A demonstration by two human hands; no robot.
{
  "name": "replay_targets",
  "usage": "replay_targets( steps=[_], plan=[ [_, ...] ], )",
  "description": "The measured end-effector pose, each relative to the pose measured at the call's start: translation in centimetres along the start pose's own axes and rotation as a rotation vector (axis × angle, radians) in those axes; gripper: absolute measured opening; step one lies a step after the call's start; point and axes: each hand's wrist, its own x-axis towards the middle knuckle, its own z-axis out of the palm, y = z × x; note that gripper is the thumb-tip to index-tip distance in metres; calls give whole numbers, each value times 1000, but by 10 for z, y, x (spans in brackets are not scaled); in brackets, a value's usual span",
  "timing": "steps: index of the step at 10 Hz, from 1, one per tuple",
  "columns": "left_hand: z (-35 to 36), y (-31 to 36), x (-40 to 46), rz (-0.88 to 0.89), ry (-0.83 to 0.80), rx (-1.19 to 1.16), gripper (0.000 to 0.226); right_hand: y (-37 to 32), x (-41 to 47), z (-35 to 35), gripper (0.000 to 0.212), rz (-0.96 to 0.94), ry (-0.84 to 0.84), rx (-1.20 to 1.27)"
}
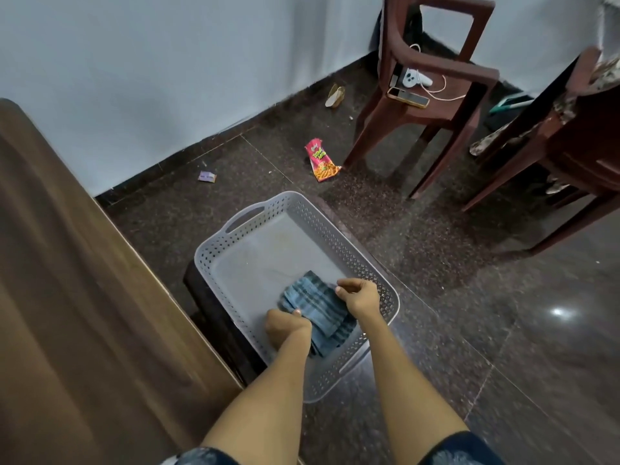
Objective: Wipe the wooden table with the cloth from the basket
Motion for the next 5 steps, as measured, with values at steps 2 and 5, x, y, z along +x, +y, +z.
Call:
replay_targets(
  steps=[2,5],
  plan=[
    [-13,5,-20,142,30,117,23,-5,-27,-8,19,-13,-10,7],
    [-64,22,-76,517,-93,408,32,-40,-90,-27,35,-32,-106,-73]
  ],
)
